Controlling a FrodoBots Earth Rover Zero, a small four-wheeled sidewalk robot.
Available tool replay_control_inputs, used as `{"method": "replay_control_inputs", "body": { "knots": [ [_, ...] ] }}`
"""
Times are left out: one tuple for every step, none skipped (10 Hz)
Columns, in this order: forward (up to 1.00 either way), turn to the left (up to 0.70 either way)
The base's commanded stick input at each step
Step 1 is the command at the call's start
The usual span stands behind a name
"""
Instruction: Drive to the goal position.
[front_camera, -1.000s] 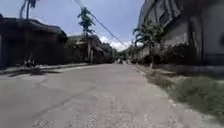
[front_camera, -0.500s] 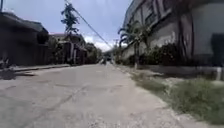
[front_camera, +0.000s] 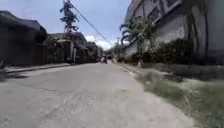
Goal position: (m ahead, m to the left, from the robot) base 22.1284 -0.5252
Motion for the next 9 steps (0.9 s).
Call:
{"method": "replay_control_inputs", "body": {
  "knots": [
    [1.0,0.02],
    [1.0,0.02],
    [1.0,0.02],
    [1.0,0.02],
    [1.0,0.02],
    [1.0,0.02],
    [1.0,0.02],
    [1.0,-0.04],
    [1.0,-0.29]
  ]
}}
